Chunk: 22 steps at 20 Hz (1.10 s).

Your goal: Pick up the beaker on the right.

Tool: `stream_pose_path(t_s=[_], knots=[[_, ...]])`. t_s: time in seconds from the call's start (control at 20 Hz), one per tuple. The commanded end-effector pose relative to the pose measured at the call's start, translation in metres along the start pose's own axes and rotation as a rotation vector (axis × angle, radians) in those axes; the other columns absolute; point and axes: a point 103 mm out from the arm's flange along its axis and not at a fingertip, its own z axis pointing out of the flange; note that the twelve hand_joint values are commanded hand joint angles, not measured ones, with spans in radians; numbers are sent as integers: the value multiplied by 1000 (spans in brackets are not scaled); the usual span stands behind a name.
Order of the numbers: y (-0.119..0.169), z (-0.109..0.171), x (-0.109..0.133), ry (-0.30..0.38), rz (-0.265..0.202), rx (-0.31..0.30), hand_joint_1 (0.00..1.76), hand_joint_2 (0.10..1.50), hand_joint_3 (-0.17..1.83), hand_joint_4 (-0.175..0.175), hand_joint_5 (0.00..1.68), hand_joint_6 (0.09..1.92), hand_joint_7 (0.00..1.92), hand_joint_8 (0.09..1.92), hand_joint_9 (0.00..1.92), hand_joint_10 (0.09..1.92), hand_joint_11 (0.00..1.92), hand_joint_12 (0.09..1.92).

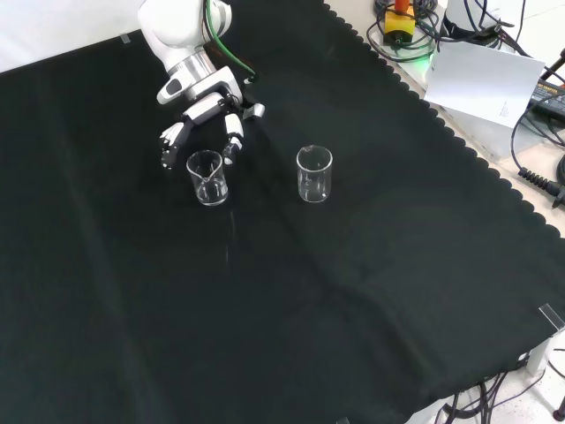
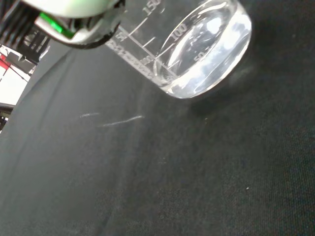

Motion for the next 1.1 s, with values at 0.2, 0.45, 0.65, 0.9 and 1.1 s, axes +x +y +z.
stream_pose_path(t_s=[0.2,0.45,0.65,0.9,1.1], knots=[[14,30,26,-20,-73,31,893,503,649,-48,583,106,260,676,385,644,0,1399],[13,28,27,-4,-79,22,892,501,647,-50,554,100,254,671,386,639,0,1398],[17,32,27,4,-75,4,898,506,639,-48,573,148,272,668,405,626,6,1397],[5,6,11,-14,-69,-14,939,522,626,-41,527,820,316,669,461,599,38,1397],[15,25,22,-12,-57,7,958,524,633,-38,600,1032,330,682,479,606,52,1398]])
